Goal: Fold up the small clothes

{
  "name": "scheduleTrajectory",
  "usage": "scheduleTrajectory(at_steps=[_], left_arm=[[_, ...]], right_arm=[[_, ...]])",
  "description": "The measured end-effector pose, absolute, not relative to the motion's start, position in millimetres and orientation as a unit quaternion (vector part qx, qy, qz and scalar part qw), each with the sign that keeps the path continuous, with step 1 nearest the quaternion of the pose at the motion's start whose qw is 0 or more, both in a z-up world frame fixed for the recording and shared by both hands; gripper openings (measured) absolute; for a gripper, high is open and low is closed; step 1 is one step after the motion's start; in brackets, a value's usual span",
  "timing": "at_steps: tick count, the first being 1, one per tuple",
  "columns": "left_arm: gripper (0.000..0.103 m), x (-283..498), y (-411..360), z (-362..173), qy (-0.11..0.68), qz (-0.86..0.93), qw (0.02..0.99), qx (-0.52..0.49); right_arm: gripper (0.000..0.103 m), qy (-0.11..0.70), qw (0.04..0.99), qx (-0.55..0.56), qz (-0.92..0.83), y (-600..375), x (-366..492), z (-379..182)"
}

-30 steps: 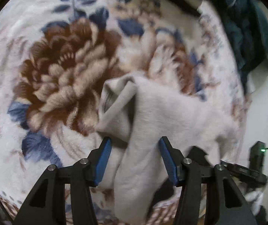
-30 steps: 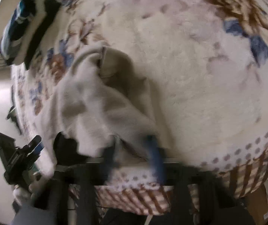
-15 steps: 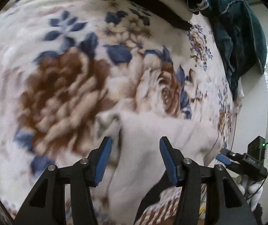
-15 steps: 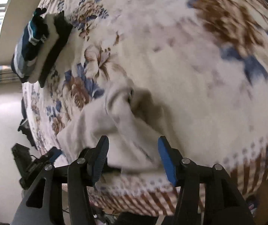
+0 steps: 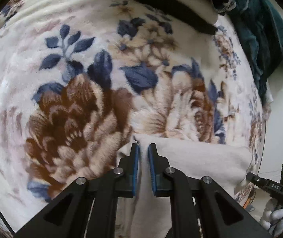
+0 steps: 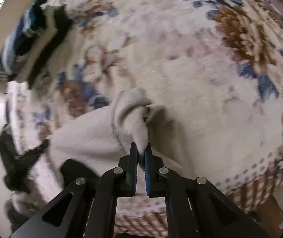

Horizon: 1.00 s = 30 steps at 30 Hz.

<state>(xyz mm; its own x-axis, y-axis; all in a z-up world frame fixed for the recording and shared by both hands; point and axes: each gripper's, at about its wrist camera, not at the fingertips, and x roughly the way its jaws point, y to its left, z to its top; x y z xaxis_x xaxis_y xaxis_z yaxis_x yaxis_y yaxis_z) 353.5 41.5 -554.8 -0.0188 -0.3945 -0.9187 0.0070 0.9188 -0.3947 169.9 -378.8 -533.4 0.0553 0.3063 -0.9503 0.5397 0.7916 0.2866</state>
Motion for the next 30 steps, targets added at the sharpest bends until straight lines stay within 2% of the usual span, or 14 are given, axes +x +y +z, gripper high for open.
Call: scheduleTrajectory(at_steps=[3, 5, 7, 8, 11, 13, 14, 15, 16, 18, 19, 24, 30], left_arm=[[0.012, 345, 56, -542, 0.700, -0.164, 0.666, -0.198], [0.037, 334, 64, -530, 0.696, -0.167, 0.664, -0.216], [0.056, 315, 70, -522, 0.697, -0.165, 0.661, -0.226], [0.056, 306, 71, -522, 0.702, -0.164, 0.654, -0.230], [0.056, 279, 66, -538, 0.732, -0.154, 0.623, -0.228], [0.049, 263, 64, -550, 0.744, -0.131, 0.620, -0.213], [0.015, 258, 64, -550, 0.741, -0.126, 0.625, -0.213], [0.008, 253, 64, -548, 0.736, -0.122, 0.630, -0.216], [0.008, 251, 64, -543, 0.728, -0.123, 0.639, -0.216], [0.007, 249, 61, -525, 0.705, -0.131, 0.668, -0.199], [0.007, 249, 61, -521, 0.701, -0.134, 0.671, -0.199], [0.007, 254, 67, -500, 0.693, -0.143, 0.676, -0.207], [0.007, 256, 69, -513, 0.700, -0.138, 0.671, -0.201]], right_arm=[[0.008, 0.692, 0.648, 0.310, -0.073, -378, 170, -540], [0.018, 0.684, 0.646, 0.335, -0.052, -380, 167, -535], [0.052, 0.680, 0.647, 0.344, -0.040, -384, 160, -531], [0.055, 0.677, 0.647, 0.349, -0.042, -386, 155, -531], [0.055, 0.687, 0.619, 0.379, -0.047, -393, 140, -551], [0.056, 0.700, 0.585, 0.406, -0.047, -392, 130, -574], [0.055, 0.706, 0.570, 0.417, -0.047, -391, 125, -583], [0.043, 0.707, 0.565, 0.423, -0.049, -389, 121, -588], [0.020, 0.704, 0.568, 0.422, -0.060, -388, 117, -587], [0.015, 0.702, 0.579, 0.411, -0.060, -383, 113, -580], [0.009, 0.698, 0.591, 0.401, -0.061, -382, 111, -572], [0.005, 0.680, 0.595, 0.426, -0.051, -385, 102, -542], [0.006, 0.674, 0.587, 0.445, -0.053, -407, 96, -533]])
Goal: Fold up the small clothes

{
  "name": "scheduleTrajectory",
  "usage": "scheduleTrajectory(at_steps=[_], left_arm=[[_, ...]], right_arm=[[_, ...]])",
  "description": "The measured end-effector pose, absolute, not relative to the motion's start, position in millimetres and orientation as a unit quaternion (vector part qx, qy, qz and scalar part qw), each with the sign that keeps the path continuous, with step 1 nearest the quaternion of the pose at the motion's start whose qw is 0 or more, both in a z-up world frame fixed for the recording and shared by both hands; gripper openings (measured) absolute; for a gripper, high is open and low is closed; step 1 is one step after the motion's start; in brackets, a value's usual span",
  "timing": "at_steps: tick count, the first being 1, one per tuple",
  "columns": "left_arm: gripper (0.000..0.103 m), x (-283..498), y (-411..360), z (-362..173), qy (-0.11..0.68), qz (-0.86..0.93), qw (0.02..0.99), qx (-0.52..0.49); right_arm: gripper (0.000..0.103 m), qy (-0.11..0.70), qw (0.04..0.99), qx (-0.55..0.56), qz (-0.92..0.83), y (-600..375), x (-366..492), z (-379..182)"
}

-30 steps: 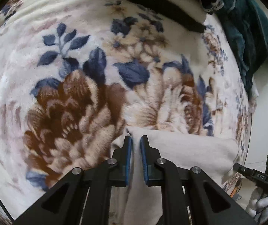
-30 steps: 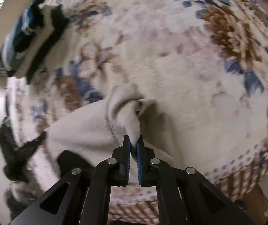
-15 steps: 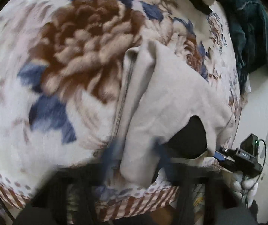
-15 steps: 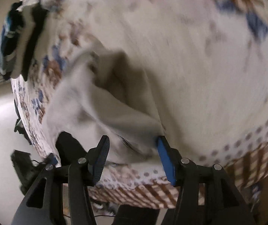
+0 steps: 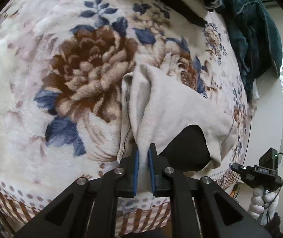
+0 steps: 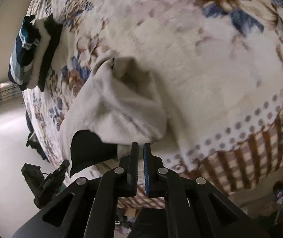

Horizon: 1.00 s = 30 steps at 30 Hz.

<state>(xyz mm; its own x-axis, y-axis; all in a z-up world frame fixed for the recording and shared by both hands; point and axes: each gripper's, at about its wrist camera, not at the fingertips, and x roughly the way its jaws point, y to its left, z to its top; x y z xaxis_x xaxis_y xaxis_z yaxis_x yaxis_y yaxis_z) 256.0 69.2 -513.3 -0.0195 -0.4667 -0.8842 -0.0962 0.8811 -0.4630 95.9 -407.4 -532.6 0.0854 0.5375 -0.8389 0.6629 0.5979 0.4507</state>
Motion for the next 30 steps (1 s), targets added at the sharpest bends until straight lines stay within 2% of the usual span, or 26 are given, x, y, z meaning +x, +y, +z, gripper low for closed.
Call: scheduleTrajectory(at_steps=[2, 3, 4, 5, 6, 9, 11, 12, 13, 18, 21, 23, 25, 26, 27, 28, 29, 30], left_arm=[[0.007, 254, 69, -517, 0.703, -0.135, 0.669, -0.199], [0.007, 253, 68, -518, 0.703, -0.134, 0.668, -0.202], [0.007, 252, 68, -518, 0.704, -0.133, 0.668, -0.202], [0.007, 252, 69, -519, 0.704, -0.132, 0.668, -0.201], [0.007, 251, 69, -519, 0.705, -0.131, 0.667, -0.201], [0.007, 251, 69, -520, 0.708, -0.131, 0.667, -0.192], [0.007, 252, 68, -520, 0.709, -0.131, 0.667, -0.186], [0.007, 252, 67, -519, 0.710, -0.132, 0.667, -0.184], [0.007, 252, 68, -518, 0.709, -0.134, 0.667, -0.184], [0.007, 253, 65, -511, 0.710, -0.152, 0.664, -0.180], [0.008, 254, 65, -525, 0.718, -0.146, 0.662, -0.156], [0.009, 253, 64, -540, 0.736, -0.149, 0.644, -0.149], [0.012, 252, 64, -546, 0.748, -0.163, 0.620, -0.168], [0.021, 251, 66, -543, 0.748, -0.167, 0.617, -0.178], [0.025, 250, 69, -540, 0.749, -0.169, 0.612, -0.189], [0.031, 249, 73, -536, 0.747, -0.170, 0.611, -0.201], [0.048, 249, 79, -531, 0.737, -0.174, 0.613, -0.224], [0.059, 250, 83, -526, 0.727, -0.175, 0.618, -0.242]], right_arm=[[0.007, 0.679, 0.577, 0.450, -0.049, -415, 97, -546], [0.022, 0.682, 0.563, 0.463, -0.045, -418, 95, -556], [0.049, 0.682, 0.547, 0.484, -0.044, -419, 91, -570], [0.055, 0.677, 0.542, 0.496, -0.046, -419, 88, -578], [0.055, 0.673, 0.537, 0.507, -0.047, -418, 85, -586], [0.055, 0.667, 0.511, 0.541, -0.036, -408, 79, -608], [0.029, 0.653, 0.517, 0.551, -0.051, -402, 77, -613], [0.011, 0.646, 0.519, 0.557, -0.049, -399, 78, -612], [0.009, 0.642, 0.523, 0.559, -0.049, -397, 80, -608], [0.007, 0.603, 0.544, 0.583, -0.037, -399, 78, -570], [0.007, 0.616, 0.549, 0.562, -0.054, -407, 74, -563], [0.007, 0.647, 0.564, 0.509, -0.062, -410, 79, -566], [0.008, 0.673, 0.555, 0.485, -0.055, -410, 86, -572], [0.009, 0.682, 0.554, 0.475, -0.049, -408, 92, -572], [0.015, 0.687, 0.561, 0.460, -0.043, -405, 96, -567], [0.033, 0.687, 0.579, 0.438, -0.040, -403, 103, -559], [0.047, 0.683, 0.595, 0.422, -0.041, -400, 109, -552], [0.068, 0.673, 0.614, 0.411, -0.039, -400, 114, -543]])
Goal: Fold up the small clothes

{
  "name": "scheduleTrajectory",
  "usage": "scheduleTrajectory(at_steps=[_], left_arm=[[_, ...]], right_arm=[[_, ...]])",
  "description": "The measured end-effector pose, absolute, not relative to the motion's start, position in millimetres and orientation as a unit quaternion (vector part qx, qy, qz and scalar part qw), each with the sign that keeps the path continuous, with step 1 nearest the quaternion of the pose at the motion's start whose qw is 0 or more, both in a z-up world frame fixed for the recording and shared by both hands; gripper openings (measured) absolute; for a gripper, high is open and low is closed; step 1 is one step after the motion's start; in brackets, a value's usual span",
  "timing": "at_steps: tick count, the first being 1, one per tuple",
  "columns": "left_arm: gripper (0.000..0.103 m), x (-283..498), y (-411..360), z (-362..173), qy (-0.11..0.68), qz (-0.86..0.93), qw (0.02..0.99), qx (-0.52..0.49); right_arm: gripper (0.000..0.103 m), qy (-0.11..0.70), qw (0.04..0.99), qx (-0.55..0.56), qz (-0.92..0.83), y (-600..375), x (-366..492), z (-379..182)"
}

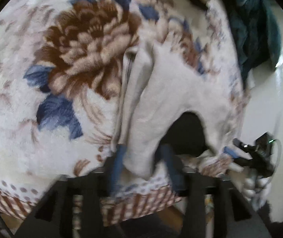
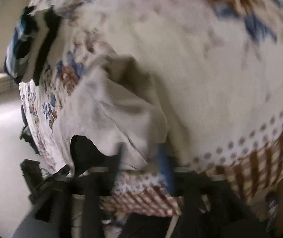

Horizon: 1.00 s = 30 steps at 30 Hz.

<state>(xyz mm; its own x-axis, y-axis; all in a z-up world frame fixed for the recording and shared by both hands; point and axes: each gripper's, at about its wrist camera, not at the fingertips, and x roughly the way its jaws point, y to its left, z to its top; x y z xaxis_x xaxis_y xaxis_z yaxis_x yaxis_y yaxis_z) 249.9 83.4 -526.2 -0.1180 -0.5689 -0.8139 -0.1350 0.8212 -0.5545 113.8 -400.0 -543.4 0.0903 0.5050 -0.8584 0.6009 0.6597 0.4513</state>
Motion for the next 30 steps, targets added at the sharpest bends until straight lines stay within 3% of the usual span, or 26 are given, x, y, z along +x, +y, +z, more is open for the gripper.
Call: scheduleTrajectory(at_steps=[1, 4, 9, 12, 17, 18, 19, 20, 22, 23, 25, 30], left_arm=[[0.073, 252, 87, -524, 0.719, -0.176, 0.623, -0.252], [0.074, 270, 90, -528, 0.697, -0.176, 0.642, -0.266], [0.074, 311, 68, -564, 0.684, -0.205, 0.653, -0.252], [0.074, 325, 49, -590, 0.691, -0.227, 0.641, -0.243], [0.071, 327, 38, -589, 0.669, -0.260, 0.649, -0.252], [0.064, 325, 39, -586, 0.662, -0.261, 0.654, -0.256], [0.037, 324, 39, -582, 0.656, -0.264, 0.658, -0.259], [0.029, 322, 39, -579, 0.654, -0.263, 0.659, -0.260], [0.024, 319, 41, -569, 0.643, -0.264, 0.669, -0.264], [0.023, 317, 41, -564, 0.639, -0.261, 0.673, -0.266], [0.022, 316, 44, -553, 0.632, -0.260, 0.676, -0.276], [0.020, 315, 47, -517, 0.615, -0.274, 0.684, -0.280]], right_arm=[[0.074, 0.662, 0.628, 0.408, -0.032, -399, 119, -539], [0.089, 0.630, 0.664, 0.403, -0.003, -402, 137, -540], [0.089, 0.622, 0.698, 0.353, 0.046, -396, 174, -568], [0.089, 0.629, 0.675, 0.377, 0.080, -399, 183, -598], [0.089, 0.611, 0.655, 0.434, 0.091, -404, 190, -628], [0.084, 0.600, 0.657, 0.448, 0.091, -407, 190, -628], [0.068, 0.594, 0.658, 0.453, 0.091, -406, 190, -629], [0.058, 0.596, 0.659, 0.448, 0.093, -406, 190, -628], [0.032, 0.600, 0.665, 0.434, 0.096, -403, 189, -623], [0.026, 0.599, 0.665, 0.436, 0.099, -401, 187, -621], [0.020, 0.588, 0.664, 0.450, 0.099, -402, 182, -614], [0.018, 0.572, 0.677, 0.454, 0.092, -394, 176, -576]])
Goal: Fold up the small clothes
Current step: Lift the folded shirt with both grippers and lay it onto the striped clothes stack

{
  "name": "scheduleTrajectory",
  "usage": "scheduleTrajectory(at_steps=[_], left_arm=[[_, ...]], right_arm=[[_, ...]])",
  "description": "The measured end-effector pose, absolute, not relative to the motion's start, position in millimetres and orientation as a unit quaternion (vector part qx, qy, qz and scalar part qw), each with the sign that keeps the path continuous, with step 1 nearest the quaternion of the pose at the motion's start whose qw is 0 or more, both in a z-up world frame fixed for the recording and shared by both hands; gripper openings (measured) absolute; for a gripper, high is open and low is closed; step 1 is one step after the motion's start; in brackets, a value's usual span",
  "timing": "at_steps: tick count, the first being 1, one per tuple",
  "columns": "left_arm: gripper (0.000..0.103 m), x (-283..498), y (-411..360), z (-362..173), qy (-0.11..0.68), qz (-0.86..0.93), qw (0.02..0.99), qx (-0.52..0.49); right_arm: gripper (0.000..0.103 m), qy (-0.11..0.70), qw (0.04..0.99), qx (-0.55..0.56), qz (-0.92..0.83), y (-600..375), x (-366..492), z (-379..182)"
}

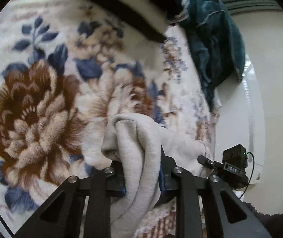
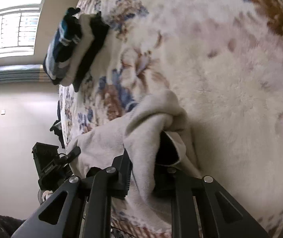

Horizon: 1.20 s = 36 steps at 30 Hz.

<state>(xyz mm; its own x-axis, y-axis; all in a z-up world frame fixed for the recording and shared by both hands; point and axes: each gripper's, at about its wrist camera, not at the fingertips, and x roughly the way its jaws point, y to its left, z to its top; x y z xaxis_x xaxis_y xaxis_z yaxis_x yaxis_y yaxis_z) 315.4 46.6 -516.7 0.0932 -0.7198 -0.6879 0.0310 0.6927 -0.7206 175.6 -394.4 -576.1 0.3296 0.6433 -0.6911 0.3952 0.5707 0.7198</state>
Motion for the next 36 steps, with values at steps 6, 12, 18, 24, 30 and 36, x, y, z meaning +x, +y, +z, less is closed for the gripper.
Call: scheduleTrajectory(at_steps=[6, 12, 18, 24, 30, 36], left_arm=[[0.019, 345, 60, -453, 0.583, -0.288, 0.702, -0.288], [0.019, 421, 82, -375, 0.539, -0.307, 0.734, -0.277], [0.019, 525, 99, -311, 0.499, -0.318, 0.764, -0.259], [0.020, 634, 96, -325, 0.505, -0.293, 0.780, -0.225], [0.022, 728, 96, -402, 0.568, -0.239, 0.766, -0.183], [0.040, 757, 110, -429, 0.596, -0.204, 0.756, -0.180]], right_arm=[[0.016, 0.562, 0.696, 0.438, 0.088, -378, 185, -509], [0.016, 0.538, 0.730, 0.410, 0.099, -348, 247, -424], [0.016, 0.500, 0.765, 0.388, 0.118, -328, 354, -360], [0.016, 0.495, 0.767, 0.389, 0.121, -319, 499, -360], [0.016, 0.531, 0.754, 0.377, 0.090, -310, 624, -414], [0.023, 0.568, 0.750, 0.335, 0.048, -302, 682, -458]])
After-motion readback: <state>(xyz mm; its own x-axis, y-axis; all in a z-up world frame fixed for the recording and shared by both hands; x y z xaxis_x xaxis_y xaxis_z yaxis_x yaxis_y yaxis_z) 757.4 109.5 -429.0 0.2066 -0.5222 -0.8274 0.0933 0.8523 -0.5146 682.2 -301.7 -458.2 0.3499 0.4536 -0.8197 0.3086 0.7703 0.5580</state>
